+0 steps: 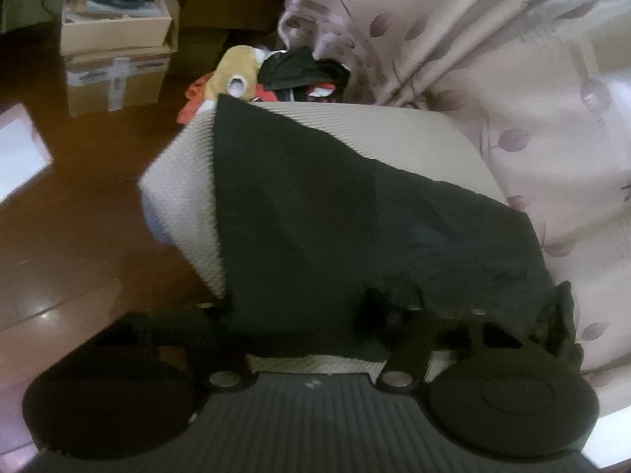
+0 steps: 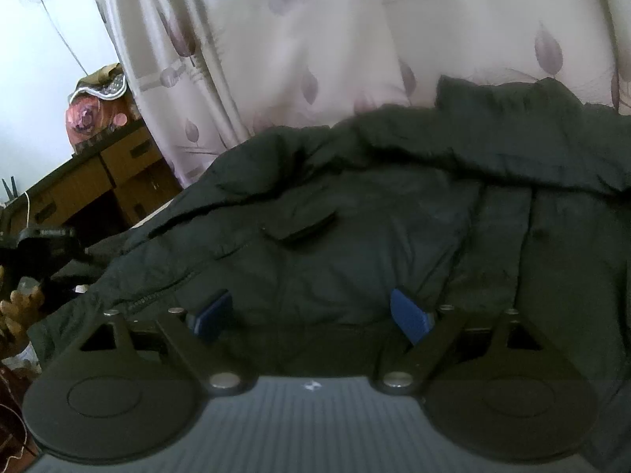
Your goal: Fold large clothes
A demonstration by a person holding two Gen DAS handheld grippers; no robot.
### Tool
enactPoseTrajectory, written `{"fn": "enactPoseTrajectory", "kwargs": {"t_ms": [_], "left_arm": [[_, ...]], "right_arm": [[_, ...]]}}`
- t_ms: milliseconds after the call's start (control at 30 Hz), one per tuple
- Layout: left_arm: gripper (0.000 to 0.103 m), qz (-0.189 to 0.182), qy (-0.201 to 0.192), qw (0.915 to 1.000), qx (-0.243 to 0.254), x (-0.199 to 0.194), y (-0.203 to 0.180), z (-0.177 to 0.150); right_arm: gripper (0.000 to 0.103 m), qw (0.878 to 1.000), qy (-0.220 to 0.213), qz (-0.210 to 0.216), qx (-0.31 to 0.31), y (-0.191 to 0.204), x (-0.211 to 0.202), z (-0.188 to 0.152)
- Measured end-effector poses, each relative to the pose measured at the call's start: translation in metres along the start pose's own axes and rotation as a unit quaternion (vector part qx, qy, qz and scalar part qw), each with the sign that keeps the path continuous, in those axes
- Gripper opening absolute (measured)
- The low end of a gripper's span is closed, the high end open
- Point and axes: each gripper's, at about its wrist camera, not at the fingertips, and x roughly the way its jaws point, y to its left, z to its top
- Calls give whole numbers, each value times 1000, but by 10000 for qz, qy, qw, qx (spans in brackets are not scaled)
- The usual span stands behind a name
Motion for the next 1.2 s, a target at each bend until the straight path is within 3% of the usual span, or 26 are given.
{"fn": "enactPoseTrajectory", "kwargs": {"t_ms": [67, 300, 333, 433, 500, 567, 733, 800, 967, 1200], "left_arm": [[47, -78, 12, 10000, -55, -1, 5, 3], [43, -264, -162, 9993, 204, -23, -8, 3], [45, -359, -209, 9988, 256, -25, -13, 4], [65, -375, -351, 9979, 398, -25, -27, 6], [67, -350, -420, 9973, 483, -22, -34, 6], [77, -276, -446, 9970, 573, -18, -40, 5], [82, -153, -539, 9956, 748, -11, -48, 0], [76, -82, -586, 9942, 900, -9, -52, -1], [20, 200, -596, 9876, 1442, 0, -63, -7], [18, 352, -975, 9746, 1983, -8, -75, -16]], "right_arm": [[88, 10000, -29, 22, 24, -1, -1, -1], [88, 9992, -143, 213, 311, -11, -4, -3], [88, 9989, -165, 245, 369, -13, -4, -3], [88, 9982, -199, 300, 470, -15, -5, -3], [88, 9982, -207, 294, 474, -15, -5, -3], [88, 9982, -207, 298, 476, -15, -6, -3], [88, 9977, -241, 343, 534, -17, -6, -4], [88, 9975, -252, 357, 561, -18, -6, -4], [88, 9974, -262, 349, 565, -18, -7, -5], [89, 9974, -271, 334, 577, -18, -7, -5]]}}
